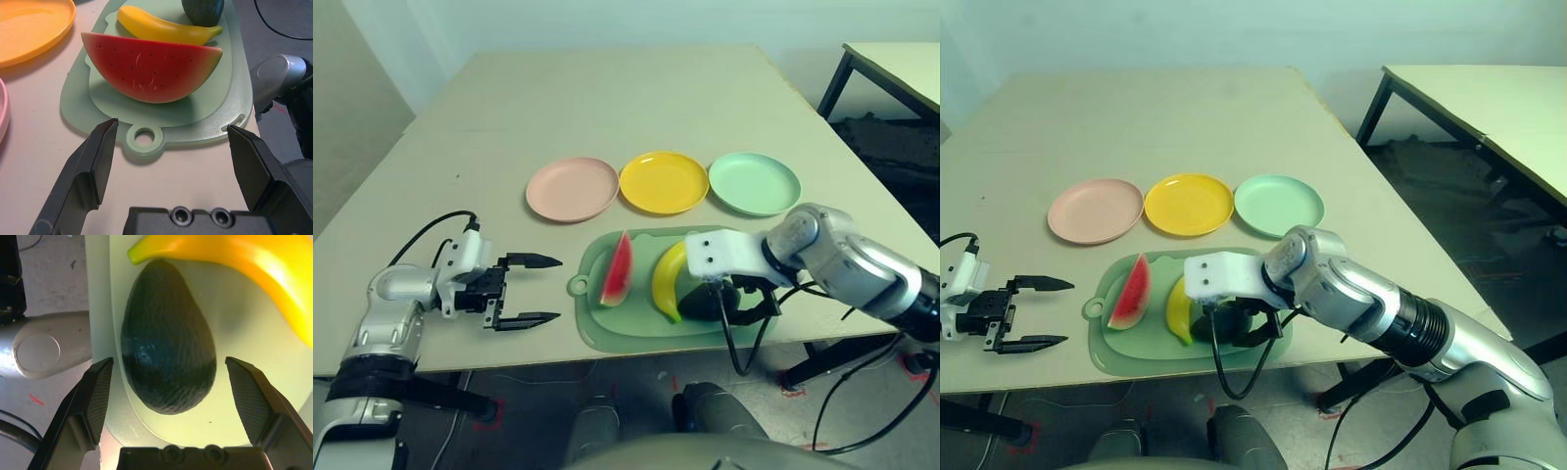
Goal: Place the fruits into color-matched plates.
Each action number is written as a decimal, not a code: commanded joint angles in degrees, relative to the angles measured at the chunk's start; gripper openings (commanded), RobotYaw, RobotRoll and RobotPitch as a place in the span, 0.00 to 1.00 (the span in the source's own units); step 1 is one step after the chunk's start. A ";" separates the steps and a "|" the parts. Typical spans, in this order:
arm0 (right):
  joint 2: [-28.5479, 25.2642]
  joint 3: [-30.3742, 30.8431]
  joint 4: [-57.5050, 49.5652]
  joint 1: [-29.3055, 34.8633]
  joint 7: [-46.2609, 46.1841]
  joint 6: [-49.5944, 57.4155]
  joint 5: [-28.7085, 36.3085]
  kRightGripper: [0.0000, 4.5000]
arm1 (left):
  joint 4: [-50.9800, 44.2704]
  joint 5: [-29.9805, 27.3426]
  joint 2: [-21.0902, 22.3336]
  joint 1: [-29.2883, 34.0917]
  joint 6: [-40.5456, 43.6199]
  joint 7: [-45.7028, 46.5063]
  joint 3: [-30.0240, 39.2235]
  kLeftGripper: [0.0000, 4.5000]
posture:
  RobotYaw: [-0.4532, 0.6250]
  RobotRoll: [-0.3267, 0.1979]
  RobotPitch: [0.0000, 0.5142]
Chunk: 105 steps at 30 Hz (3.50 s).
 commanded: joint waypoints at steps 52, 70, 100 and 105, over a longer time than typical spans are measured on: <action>21.84 -16.23 101.64 -28.96 -23.40 -49.96 -19.27 0.68 | -21.29 -10.35 -7.39 -1.27 31.02 29.11 7.34 1.00 | 0.38 0.62 0.09; 22.10 -21.01 102.72 -25.04 -30.56 -50.83 -22.18 1.00 | -21.51 -8.65 -9.93 -9.02 31.33 29.68 3.45 1.00 | 0.36 0.62 0.05; 17.79 -11.25 35.16 -8.69 13.41 -67.07 -18.69 1.00 | -10.12 -4.84 -0.11 -7.71 18.40 -1.05 -0.22 1.00 | 0.34 0.62 0.08; 21.09 -8.46 38.98 -9.31 12.27 -70.37 -20.49 1.00 | -10.50 -4.55 -0.48 -7.24 18.20 -0.76 -0.34 1.00 | 0.35 0.62 0.08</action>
